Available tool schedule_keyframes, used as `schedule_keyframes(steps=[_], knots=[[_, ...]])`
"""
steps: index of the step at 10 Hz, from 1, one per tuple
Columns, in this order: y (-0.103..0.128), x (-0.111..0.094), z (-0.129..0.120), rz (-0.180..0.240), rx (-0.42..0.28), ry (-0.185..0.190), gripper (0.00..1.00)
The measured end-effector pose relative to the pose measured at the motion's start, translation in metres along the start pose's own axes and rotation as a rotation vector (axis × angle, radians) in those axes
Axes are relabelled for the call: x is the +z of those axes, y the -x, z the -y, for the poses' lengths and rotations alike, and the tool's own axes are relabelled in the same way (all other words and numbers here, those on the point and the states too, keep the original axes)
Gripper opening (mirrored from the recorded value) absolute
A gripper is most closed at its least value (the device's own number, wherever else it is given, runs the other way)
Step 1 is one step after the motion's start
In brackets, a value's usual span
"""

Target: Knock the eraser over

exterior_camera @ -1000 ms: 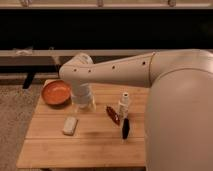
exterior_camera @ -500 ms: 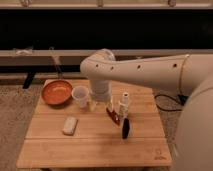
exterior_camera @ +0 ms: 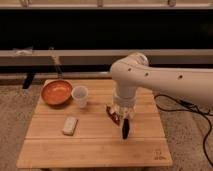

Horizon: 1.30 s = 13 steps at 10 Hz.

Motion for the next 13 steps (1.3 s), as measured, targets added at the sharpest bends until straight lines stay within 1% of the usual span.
schedule_keyframes(steps=[2,3,5,7,9,11,12,13], knots=[[0.0,0.017,0.027,-0.018,0.047,0.037,0.65],[0.001,0.025,0.033,-0.029,0.055,0.052,0.65],[0.004,0.044,0.031,-0.057,0.048,0.072,0.65],[0.007,0.057,0.029,-0.077,0.049,0.079,0.65],[0.009,0.075,0.02,-0.099,0.044,0.091,0.65],[0.009,0.092,0.001,-0.121,0.024,0.101,0.65],[0.008,0.093,-0.009,-0.129,0.014,0.108,0.65],[0.006,0.094,-0.023,-0.141,-0.001,0.132,0.65]])
